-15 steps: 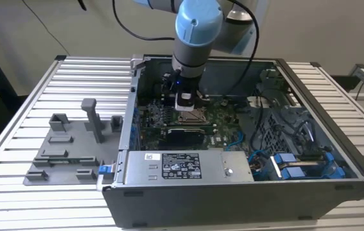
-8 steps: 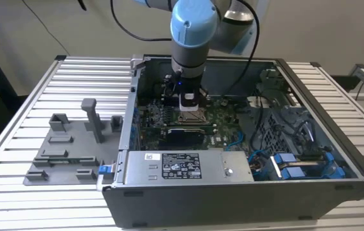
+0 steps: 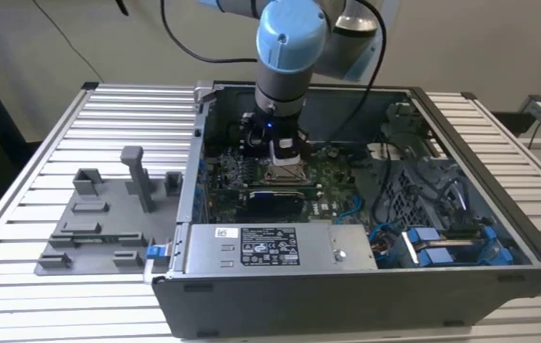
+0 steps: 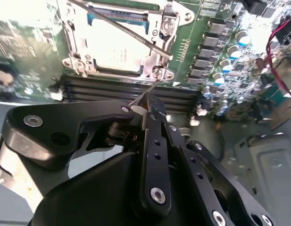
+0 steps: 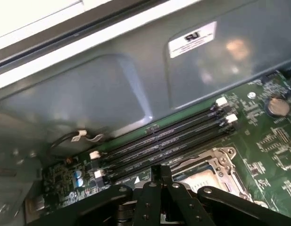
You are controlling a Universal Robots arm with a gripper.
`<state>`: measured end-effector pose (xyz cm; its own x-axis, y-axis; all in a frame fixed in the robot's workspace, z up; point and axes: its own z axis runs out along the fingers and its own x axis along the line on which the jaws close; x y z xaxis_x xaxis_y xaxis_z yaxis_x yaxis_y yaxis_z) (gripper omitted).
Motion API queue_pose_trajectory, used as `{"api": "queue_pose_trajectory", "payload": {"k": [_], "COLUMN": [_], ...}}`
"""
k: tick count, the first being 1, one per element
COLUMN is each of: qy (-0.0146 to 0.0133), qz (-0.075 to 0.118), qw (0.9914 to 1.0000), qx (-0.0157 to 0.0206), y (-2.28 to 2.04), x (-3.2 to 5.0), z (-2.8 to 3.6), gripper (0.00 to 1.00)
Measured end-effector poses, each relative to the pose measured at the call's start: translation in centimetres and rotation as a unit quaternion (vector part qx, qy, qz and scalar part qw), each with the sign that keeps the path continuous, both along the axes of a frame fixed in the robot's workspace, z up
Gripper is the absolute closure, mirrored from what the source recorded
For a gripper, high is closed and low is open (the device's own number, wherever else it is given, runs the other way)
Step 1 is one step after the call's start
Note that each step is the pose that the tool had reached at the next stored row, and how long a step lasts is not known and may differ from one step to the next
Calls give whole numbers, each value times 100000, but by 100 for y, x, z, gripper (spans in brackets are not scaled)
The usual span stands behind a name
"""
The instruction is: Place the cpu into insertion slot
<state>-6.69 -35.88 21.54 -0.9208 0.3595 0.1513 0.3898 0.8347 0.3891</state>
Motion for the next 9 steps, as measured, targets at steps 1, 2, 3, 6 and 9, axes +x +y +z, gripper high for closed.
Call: {"api": "queue_pose_trajectory", "payload": {"k": [1, 2, 3, 6, 9], "qy": [-57, -121, -183, -384, -589], "qz": [770, 1583, 2432, 4590, 6828], "qw": [99997, 99987, 99970, 99893, 99764], "qx": [79, 166, 247, 405, 479], "y": [0, 1, 0, 1, 1], "x": [0, 0, 0, 0, 0], "z": [-2, -7, -13, -37, -67], "gripper": [89, 89, 89, 89, 89]}}
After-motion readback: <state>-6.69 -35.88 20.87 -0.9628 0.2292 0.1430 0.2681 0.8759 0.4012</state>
